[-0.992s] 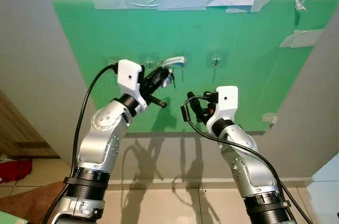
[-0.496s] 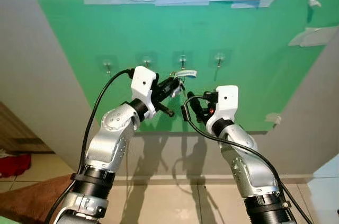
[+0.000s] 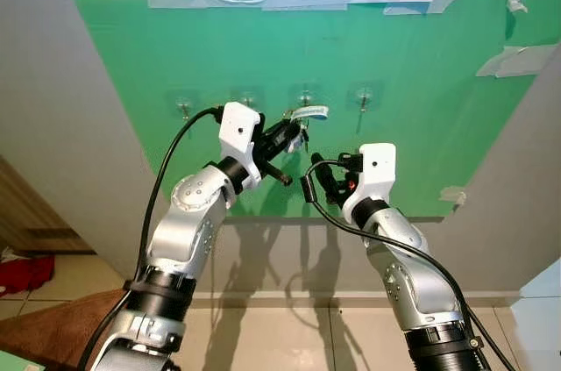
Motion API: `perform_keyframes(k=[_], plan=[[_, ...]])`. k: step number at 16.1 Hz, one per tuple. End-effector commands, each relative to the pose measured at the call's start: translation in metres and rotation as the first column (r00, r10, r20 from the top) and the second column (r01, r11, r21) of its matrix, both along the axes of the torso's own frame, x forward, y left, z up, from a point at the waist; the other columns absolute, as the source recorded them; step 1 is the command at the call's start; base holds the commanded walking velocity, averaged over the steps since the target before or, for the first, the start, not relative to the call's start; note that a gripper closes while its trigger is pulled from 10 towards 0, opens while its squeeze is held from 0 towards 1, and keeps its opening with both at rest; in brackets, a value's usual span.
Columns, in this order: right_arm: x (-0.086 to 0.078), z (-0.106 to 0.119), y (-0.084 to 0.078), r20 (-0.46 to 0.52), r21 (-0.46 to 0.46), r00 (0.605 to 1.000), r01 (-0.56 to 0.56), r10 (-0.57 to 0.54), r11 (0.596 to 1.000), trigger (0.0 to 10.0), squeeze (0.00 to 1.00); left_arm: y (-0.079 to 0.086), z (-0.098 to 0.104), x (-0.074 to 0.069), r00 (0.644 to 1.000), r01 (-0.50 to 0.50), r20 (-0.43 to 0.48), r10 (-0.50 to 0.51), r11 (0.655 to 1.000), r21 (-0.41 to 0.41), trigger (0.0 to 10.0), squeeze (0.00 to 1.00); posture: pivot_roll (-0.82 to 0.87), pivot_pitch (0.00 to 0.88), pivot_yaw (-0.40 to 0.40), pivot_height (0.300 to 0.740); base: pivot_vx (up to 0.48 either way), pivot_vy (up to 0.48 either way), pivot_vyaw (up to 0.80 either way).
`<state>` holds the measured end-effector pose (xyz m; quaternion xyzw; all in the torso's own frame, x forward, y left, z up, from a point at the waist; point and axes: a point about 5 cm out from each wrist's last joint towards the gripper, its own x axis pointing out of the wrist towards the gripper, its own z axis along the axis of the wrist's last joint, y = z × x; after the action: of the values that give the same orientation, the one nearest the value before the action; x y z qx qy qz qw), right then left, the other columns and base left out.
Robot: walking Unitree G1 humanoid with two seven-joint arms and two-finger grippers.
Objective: Hang keys on a hook
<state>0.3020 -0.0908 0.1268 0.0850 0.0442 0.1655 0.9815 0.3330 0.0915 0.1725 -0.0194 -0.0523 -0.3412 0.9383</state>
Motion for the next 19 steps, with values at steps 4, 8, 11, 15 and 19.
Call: perform_keyframes(k=[4, 8, 11, 15, 19], plan=[[-0.002, 0.004, 0.005, 0.013, 0.001, 1.0, -0.007, 0.007, 1.0, 10.0, 0.0, 0.0, 0.011, 0.016, 0.999, -0.006, 0.033, 0.006, 1.0, -0.022, 0.0, 0.0, -0.12, 0.03, 0.098, 0.74, 0.0, 0.0, 0.0], [-0.003, 0.003, 0.004, 0.009, 0.004, 1.0, 0.0, 0.0, 1.0, 10.0, 0.0, 0.002, 0.013, 0.023, 0.998, -0.03, 0.052, 0.03, 0.999, 0.01, 0.0, 0.0, -0.12, 0.033, 0.106, 0.74, 0.0, 0.0, 0.0], [-0.004, 0.003, 0.006, 0.004, 0.007, 1.0, -0.001, 0.001, 1.0, 10.0, 0.0, 0.006, 0.003, 0.028, 0.997, -0.079, 0.008, 0.079, 0.996, 0.041, 0.0, 0.0, -0.12, 0.031, 0.106, 0.74, 0.0, 0.0, 0.0], [-0.004, 0.002, 0.005, -0.002, 0.008, 1.0, -0.004, 0.004, 1.0, 10.0, 0.0, 0.007, -0.004, 0.03, 0.994, -0.099, -0.035, 0.101, 0.994, 0.056, 0.0, 0.0, -0.12, 0.027, 0.103, 0.74, 0.0, 0.0, 0.0], [-0.005, 0.001, 0.007, -0.008, 0.009, 1.0, -0.012, 0.012, 1.0, 10.0, 0.0, 0.008, -0.011, 0.032, 0.988, -0.12, -0.086, 0.126, 0.99, 0.073, 0.0, 0.0, -0.12, 0.026, 0.101, 0.74, 0.0, 0.0, 0.0]])
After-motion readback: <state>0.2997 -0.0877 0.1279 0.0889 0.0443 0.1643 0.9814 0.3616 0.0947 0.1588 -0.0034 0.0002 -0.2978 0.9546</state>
